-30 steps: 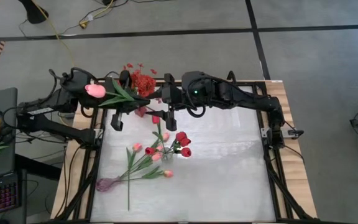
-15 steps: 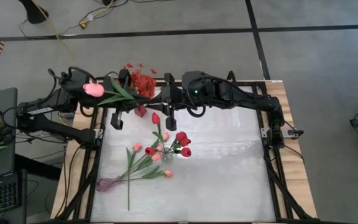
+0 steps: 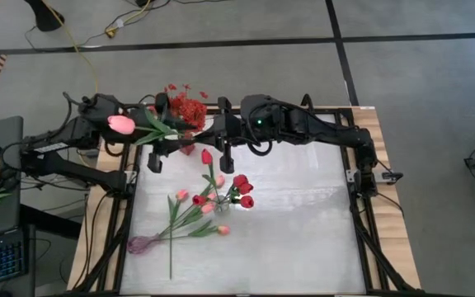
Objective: Sort flowers into vase by color
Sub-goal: Put the pink flower into the purple vase
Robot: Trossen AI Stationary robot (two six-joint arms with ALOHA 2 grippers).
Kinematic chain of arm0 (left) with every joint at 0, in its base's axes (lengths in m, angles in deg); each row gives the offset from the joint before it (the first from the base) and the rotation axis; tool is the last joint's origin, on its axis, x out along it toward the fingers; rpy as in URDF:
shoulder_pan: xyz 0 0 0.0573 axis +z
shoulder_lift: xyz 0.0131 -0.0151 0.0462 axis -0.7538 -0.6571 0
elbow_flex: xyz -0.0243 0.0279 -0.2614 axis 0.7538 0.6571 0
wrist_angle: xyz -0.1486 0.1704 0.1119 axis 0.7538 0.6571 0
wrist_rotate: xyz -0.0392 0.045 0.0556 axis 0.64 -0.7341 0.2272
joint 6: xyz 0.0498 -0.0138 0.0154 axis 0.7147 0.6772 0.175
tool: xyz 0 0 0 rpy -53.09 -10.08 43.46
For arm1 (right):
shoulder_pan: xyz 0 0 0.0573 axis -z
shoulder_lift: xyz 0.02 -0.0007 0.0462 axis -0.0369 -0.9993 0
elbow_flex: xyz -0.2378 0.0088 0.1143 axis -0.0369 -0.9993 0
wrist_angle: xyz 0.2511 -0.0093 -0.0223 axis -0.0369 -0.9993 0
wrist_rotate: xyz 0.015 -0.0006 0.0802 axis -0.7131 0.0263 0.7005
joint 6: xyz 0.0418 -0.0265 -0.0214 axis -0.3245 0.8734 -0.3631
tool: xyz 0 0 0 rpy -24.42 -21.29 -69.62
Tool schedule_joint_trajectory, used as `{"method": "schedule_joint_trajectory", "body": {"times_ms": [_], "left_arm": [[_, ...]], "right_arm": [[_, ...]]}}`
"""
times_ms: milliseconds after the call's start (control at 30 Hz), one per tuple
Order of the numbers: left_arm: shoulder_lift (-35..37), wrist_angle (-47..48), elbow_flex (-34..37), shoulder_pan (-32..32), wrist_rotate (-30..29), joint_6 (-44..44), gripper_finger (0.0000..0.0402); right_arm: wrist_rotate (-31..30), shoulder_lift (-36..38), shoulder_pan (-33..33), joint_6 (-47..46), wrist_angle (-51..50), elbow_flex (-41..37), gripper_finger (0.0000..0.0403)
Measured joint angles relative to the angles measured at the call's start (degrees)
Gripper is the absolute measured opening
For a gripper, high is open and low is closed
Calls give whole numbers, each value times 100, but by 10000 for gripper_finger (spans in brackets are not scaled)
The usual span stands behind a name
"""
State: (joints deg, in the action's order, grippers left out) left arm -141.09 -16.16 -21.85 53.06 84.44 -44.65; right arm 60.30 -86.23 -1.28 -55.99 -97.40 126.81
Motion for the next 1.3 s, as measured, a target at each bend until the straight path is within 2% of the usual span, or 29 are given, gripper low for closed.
{"method": "schedule_joint_trajectory", "body": {"times_ms": [133,233,400,600,700,900,1033,1167,1300], "left_arm": [[316,399,0,0,-84,126,203],[613,1009,-2,-2,-477,75,229],[909,2227,-2,0,-902,-335,240],[938,3471,-9,-2,-1307,-833,241],[1026,3487,-2,-2,-1413,-696,241],[1401,2409,-2,-2,-1472,-329,241],[1567,2295,-6,-2,-1674,-197,241],[1618,2852,-9,0,-1479,-613,241],[1542,4003,69,-2,-1142,-1419,241]], "right_arm": [[-2,11,131,-8,-103,0,26],[-5,11,226,-15,-106,0,26],[24,20,309,31,203,0,26],[31,22,295,87,300,0,27],[27,24,265,88,24,2,27],[-103,26,298,-90,-1267,7,28],[-264,22,287,-109,-1261,7,28],[-565,115,247,1,-1232,7,28],[-637,282,277,62,-1384,9,28]]}}
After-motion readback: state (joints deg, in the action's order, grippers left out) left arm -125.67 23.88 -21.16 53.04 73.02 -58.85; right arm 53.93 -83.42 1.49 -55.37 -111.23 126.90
